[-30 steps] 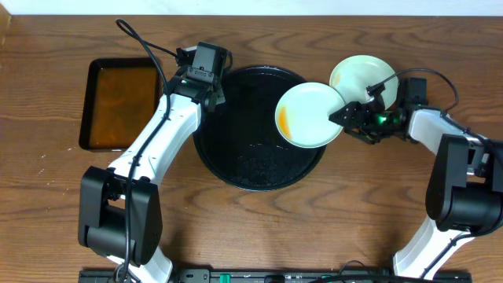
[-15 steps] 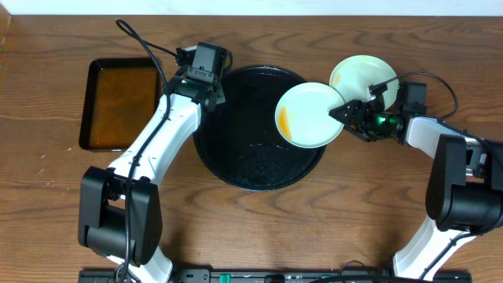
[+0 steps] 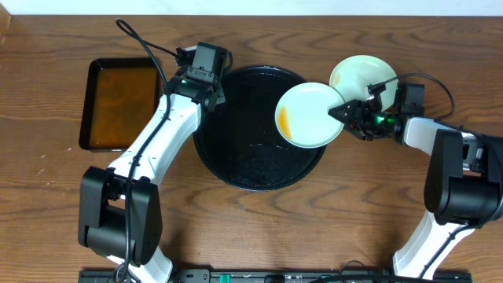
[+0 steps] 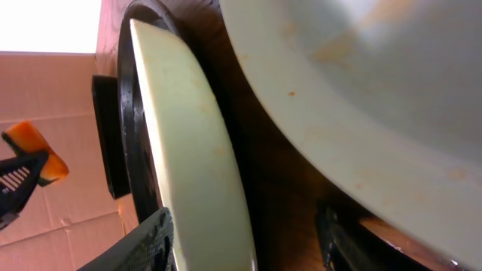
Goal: Clean dirty plates on tray and stack at the side
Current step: 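Move the green plate with the right gripper over the plate stack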
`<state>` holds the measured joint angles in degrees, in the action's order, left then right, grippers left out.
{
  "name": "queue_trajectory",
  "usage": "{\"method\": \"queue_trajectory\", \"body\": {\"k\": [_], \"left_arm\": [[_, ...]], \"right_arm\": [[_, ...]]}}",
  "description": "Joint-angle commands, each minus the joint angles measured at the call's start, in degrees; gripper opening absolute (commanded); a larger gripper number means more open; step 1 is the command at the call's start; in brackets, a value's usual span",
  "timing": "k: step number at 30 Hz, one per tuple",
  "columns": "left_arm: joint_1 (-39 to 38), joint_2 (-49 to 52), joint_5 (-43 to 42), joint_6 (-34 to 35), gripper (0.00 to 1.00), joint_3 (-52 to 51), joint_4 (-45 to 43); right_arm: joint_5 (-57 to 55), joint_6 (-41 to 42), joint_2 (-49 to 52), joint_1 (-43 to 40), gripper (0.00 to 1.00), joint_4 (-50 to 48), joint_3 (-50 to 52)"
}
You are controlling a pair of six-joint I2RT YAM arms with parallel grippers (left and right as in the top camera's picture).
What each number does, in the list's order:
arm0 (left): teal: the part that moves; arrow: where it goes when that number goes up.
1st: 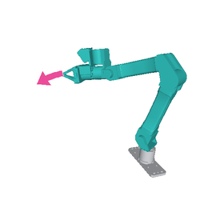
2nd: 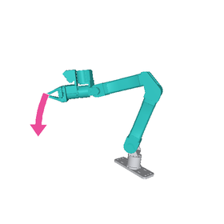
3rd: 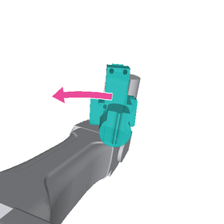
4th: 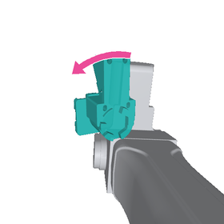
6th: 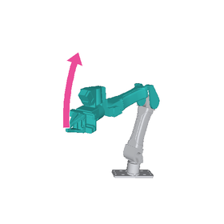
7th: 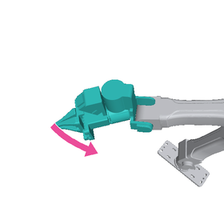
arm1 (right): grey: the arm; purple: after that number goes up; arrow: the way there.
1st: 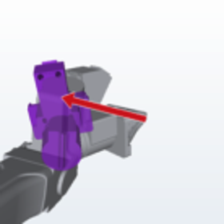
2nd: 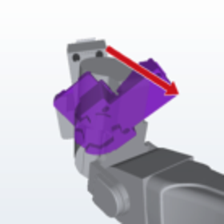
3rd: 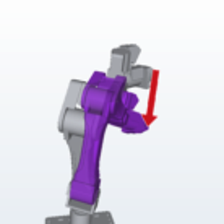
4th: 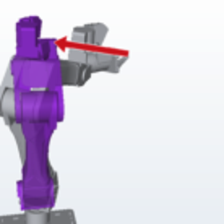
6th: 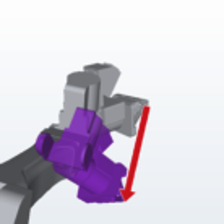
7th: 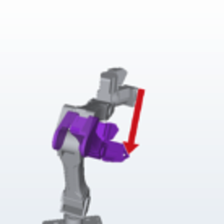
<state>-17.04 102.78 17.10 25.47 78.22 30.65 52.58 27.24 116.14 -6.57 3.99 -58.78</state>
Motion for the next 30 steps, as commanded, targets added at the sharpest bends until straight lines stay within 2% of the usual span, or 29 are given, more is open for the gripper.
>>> {"method": "queue_trajectory", "body": {"k": [1, 7, 9, 13, 16, 24, 25, 30], "left_arm": [[-0.02, 0.57, 1.42, 0.13, 0.1, -0.39, -0.07], [-0.02, 0.57, 1.4, 0.13, 0.1, -0.39, -0.09], [-0.02, 0.57, 1.42, 0.13, 0.1, -0.39, -0.09], [-0.02, 0.57, 1.42, 0.13, 0.1, -0.39, -0.04], [-0.02, 0.57, 1.4, 0.13, 0.1, -0.39, -0.04], [-0.02, 0.57, 1.42, 0.11, 0.1, -0.39, -0.04], [-0.02, 0.57, 1.4, 0.11, 0.1, -0.39, -0.02], [-0.02, 0.57, 1.4, 0.11, 0.1, -0.39, -0.04]], "right_arm": [[0.42, 0.61, 1.31, -0.07, 0.56, 0.02, 0.5], [0.37, 1.11, 1.31, 1.88, 0.53, -0.5, 0.5], [0.17, 1.11, 1.31, 2.95, 0.57, -1.11, 0.5], [-0.31, 1.66, 1.31, 3.91, 0.56, -2.6, 0.5], [-1.11, 1.7, 1.31, 3.87, 0.46, -2.71, 0.5], [-3.26, 1.68, 1.31, 2.6, 0.04, -3.43, 0.48], [-3.23, 1.66, 1.31, 2.36, 0.01, -3.43, 0.42], [-3.23, 1.53, 0.85, 1.36, 0.01, -3.41, -0.33]]}}
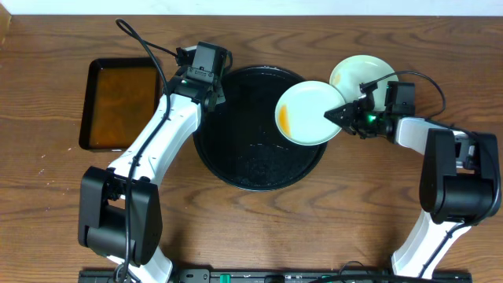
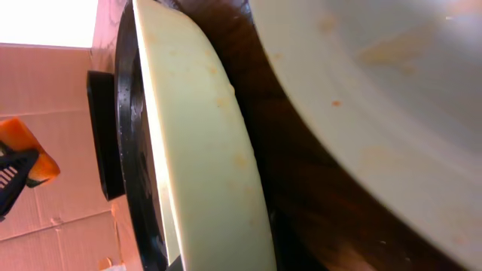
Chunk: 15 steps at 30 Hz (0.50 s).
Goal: Clean dirty plates on tray and stack at the side
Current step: 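Move the green plate with the right gripper over the plate stack, then lower the green plate onto the stack and open the right gripper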
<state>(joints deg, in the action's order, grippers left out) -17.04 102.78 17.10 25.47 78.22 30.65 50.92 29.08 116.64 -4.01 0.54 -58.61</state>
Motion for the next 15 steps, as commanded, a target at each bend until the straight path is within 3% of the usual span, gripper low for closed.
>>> {"method": "queue_trajectory", "body": {"k": [1, 7, 15], "left_arm": [[-0.02, 0.57, 1.42, 0.11, 0.1, -0.39, -0.04], [-0.02, 0.57, 1.4, 0.11, 0.1, -0.39, -0.04], [-0.02, 0.57, 1.42, 0.13, 0.1, -0.39, -0.26]], "right_arm": [[-1.62, -0.44, 0.02, -1.29, 0.01, 0.04, -0.74], [-5.86, -3.41, -5.86, -1.25, 0.01, 3.67, -2.71], [-25.53, -12.9, -19.45, 3.28, 0.01, 20.0, -8.55]]}}
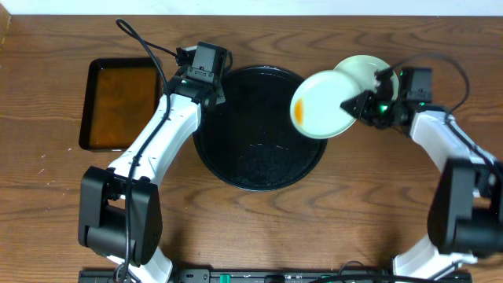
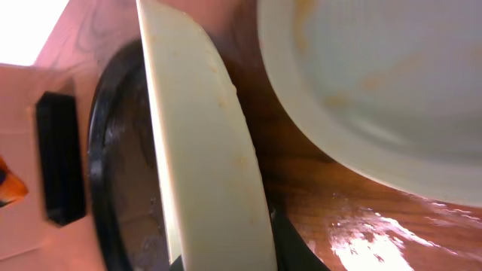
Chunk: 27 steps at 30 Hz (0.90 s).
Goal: Clean dirty plates on tray and stack at the side
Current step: 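Lower the green plate onto the stack and open the right gripper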
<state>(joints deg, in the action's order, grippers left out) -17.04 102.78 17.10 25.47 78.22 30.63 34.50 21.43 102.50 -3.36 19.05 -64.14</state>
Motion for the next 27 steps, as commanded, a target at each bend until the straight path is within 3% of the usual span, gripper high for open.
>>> {"method": "queue_trajectory", "body": {"k": [1, 11, 19, 27], "left_arm": [[-0.02, 0.57, 1.4, 0.13, 0.1, -0.39, -0.31], [-0.02, 0.57, 1.4, 0.13, 0.1, -0.39, -0.7], [-0.02, 0.57, 1.4, 0.13, 0.1, -0.39, -0.76], [-0.02, 0.57, 1.4, 0.13, 0.1, -0.39, -0.68]], "right_arm": [[-10.95, -5.88, -6.8, 3.63, 0.01, 2.43, -3.61], [-29.81, -15.28, -11.43, 17.88, 0.02, 3.5, -6.32], [-59.41, -27.52, -11.43, 32.5, 0.01, 1.01, -6.32], [-67.52, -32.5, -11.43, 39.56, 0.01, -4.81, -6.32]]}}
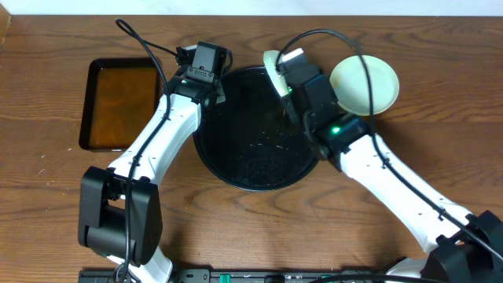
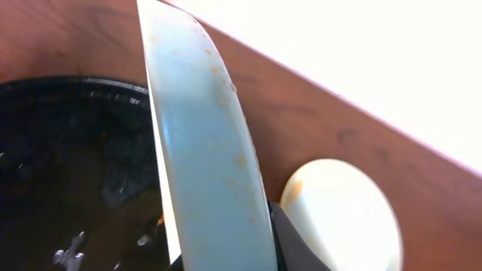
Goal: Clean dirty plates on tray and stack at the side
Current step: 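Lower the green plate onto the stack and open the right gripper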
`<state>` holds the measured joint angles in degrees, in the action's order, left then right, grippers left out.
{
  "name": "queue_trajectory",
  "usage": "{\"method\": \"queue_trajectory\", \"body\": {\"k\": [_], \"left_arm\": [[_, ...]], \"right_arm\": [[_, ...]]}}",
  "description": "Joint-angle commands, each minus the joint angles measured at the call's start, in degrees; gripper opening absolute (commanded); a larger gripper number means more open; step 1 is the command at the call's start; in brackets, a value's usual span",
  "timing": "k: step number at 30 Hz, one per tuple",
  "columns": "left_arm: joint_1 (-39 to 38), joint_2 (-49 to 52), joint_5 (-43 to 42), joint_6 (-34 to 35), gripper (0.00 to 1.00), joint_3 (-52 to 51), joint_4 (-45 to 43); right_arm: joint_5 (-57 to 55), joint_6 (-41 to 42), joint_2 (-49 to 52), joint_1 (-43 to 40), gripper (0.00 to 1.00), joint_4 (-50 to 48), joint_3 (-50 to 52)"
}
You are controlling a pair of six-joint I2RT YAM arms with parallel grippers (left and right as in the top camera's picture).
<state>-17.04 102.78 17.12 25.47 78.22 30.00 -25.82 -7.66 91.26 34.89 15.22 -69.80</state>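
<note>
My right gripper (image 1: 284,85) is shut on the rim of a white plate (image 1: 273,67) and holds it on edge, tilted almost upright, over the far right part of the round black tray (image 1: 236,169). In the right wrist view the plate (image 2: 203,143) stands edge-on with faint orange specks, one dark finger (image 2: 292,242) pressed on its right side, and the wet tray (image 2: 68,173) below. A second white plate (image 1: 364,83) lies flat on the table to the right; its rim (image 2: 339,218) has an orange smear. My left gripper (image 1: 206,93) hovers at the tray's far left rim, jaws hidden under its wrist.
A rectangular brown tray (image 1: 118,102) lies at the far left of the wooden table (image 1: 47,212). The left arm runs from the near edge up to the black tray's left side. The right arm crosses from the near right corner.
My right gripper has carried the plate left, from beside the flat plate to above the black tray's far right part. The plate now stands on edge rather than face up. The left arm stayed still.
The right gripper first held the stained plate flat at the black tray's right rim, next to the second plate. It then had it raised and shifted right, overlapping that plate. Now the plate is tipped on edge over the tray. The left arm never moved.
</note>
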Motion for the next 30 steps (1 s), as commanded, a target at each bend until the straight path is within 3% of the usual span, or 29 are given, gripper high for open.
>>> {"method": "queue_trajectory", "body": {"k": [1, 9, 15, 18, 23, 30], "left_arm": [[-0.02, 0.57, 1.38, 0.13, 0.1, -0.39, -0.04], [-0.02, 0.57, 1.38, 0.13, 0.1, -0.39, -0.07], [-0.02, 0.57, 1.38, 0.13, 0.1, -0.39, -0.04], [-0.02, 0.57, 1.38, 0.11, 0.1, -0.39, -0.02], [-0.02, 0.57, 1.38, 0.11, 0.1, -0.39, 0.39], [-0.02, 0.57, 1.38, 1.38, 0.1, -0.39, 0.33]], "right_arm": [[-8.26, -3.96, -0.2, 1.9, 0.01, -1.51, -0.66], [-13.4, -5.05, -0.2, 3.02, 0.01, -2.49, -0.66], [-11.45, 7.91, -0.2, 1.03, 0.01, -1.86, -0.66], [-1.33, 16.79, -0.31, -3.23, 0.01, 0.9, -1.22], [25.46, 29.81, -0.26, -18.86, 0.01, 4.31, -2.16], [52.46, 37.97, 0.96, -43.25, 0.01, 4.79, -2.08]]}}
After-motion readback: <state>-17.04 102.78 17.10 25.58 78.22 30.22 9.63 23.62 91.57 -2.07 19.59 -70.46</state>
